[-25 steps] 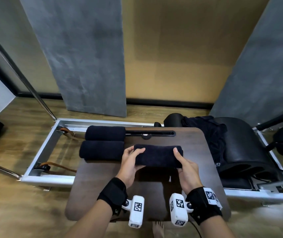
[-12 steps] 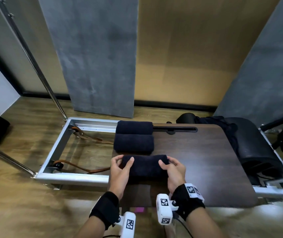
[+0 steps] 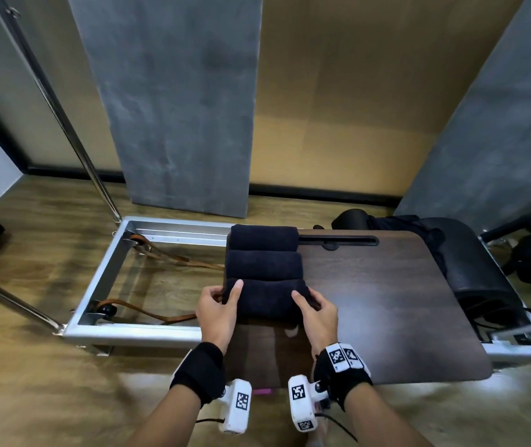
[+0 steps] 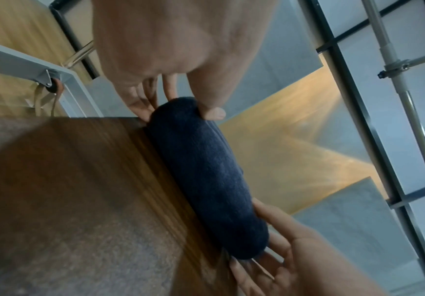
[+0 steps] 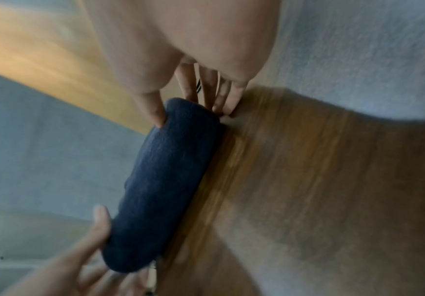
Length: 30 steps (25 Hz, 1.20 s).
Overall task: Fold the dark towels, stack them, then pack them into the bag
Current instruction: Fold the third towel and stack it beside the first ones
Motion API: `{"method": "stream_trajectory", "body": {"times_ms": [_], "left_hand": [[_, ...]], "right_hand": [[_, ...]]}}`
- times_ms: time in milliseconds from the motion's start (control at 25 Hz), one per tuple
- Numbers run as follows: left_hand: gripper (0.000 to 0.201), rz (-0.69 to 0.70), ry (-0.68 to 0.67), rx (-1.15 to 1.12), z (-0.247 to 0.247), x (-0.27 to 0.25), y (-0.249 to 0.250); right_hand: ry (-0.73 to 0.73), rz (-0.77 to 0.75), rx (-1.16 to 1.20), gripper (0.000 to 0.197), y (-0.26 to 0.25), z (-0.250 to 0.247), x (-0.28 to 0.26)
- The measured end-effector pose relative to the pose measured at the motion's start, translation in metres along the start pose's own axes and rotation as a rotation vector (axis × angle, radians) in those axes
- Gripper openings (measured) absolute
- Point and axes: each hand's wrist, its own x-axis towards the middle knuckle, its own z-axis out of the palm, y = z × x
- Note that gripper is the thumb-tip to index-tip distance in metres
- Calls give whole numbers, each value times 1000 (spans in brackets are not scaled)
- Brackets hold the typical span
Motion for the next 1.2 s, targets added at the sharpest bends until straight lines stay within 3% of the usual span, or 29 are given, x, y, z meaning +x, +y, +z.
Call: {"method": "stream_trajectory", "body": {"times_ms": [120, 480, 600, 720, 920, 1080, 1200], "left_hand": [[43, 30, -25, 31, -1, 0, -3], [19, -11, 50, -28, -2, 11, -10], [23, 22, 58, -7, -1, 7, -8], [30, 73, 45, 94, 4, -3, -1], [65, 31, -45, 317, 13, -9, 14], [67, 86, -30, 381, 19, -8, 16], [68, 92, -28, 359, 17, -8, 17]], "right_hand": [[19, -23, -182, 39, 3, 1, 4], [139, 29, -263, 25, 5, 6, 20], [148, -45, -309, 30, 6, 11, 14], [141, -19, -396, 43, 1, 17, 9], [61, -7, -719, 79, -14, 30, 4], [102, -58, -824, 79, -14, 37, 1], [49, -46, -688, 66, -9, 28, 5]]}}
